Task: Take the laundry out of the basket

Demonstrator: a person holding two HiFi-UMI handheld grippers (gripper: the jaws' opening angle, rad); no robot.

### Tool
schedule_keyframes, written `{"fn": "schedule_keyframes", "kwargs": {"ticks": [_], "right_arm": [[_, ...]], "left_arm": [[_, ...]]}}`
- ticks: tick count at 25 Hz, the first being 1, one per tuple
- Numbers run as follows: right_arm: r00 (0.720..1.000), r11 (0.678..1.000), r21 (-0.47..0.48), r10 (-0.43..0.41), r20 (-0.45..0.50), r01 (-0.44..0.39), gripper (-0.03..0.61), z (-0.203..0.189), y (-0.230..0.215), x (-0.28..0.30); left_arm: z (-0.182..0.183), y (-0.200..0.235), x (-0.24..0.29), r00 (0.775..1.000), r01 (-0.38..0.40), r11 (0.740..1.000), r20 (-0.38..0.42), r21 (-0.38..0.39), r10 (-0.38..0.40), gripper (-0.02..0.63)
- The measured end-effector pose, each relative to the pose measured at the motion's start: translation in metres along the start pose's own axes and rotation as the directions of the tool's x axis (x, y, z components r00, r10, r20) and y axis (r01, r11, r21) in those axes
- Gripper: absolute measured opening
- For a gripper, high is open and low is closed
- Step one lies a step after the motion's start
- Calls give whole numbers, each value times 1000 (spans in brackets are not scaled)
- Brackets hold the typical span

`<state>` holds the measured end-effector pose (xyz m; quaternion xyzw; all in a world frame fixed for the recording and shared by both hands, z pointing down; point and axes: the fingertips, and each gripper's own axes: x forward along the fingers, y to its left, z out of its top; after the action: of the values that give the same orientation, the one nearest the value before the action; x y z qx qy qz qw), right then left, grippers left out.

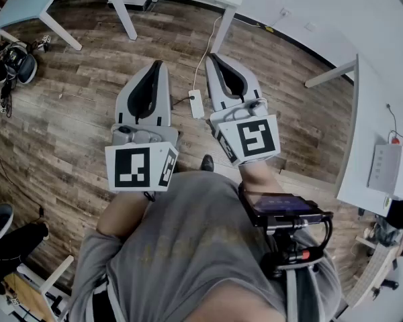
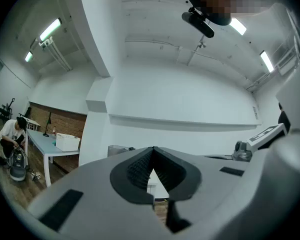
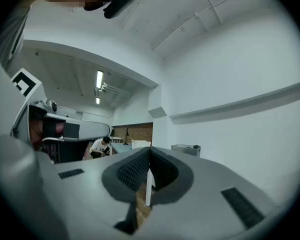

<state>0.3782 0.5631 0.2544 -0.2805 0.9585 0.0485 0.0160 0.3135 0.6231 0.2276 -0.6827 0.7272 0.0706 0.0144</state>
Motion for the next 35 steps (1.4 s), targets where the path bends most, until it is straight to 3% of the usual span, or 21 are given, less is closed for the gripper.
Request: {"fn": "schedule_keyframes", "kwargs": {"ticks": [10, 15, 20, 28, 35], "right_arm": [[1000, 1000, -11, -13, 1, 13, 8, 1, 30, 15], [1000, 999, 42, -17, 19, 16, 8, 0, 50, 36], [999, 998, 56, -32, -17, 33, 8, -8, 42, 54], [999, 996, 70, -46, -4, 46, 8, -30, -9, 115], [997, 993, 103, -61, 44, 56, 8, -22, -82, 179]], "left_arm": [[4, 45, -24, 1000, -25, 1000, 7, -19, 25, 8], [2, 83, -36, 999, -43, 999, 0, -31, 43, 8], [-4, 109, -26, 998, -66, 997, -20, -43, 65, 8], [-20, 122, 66, 999, -22, 998, -29, -58, 21, 8], [-11, 108, 158, 999, 40, 999, -24, 7, -39, 8]]}}
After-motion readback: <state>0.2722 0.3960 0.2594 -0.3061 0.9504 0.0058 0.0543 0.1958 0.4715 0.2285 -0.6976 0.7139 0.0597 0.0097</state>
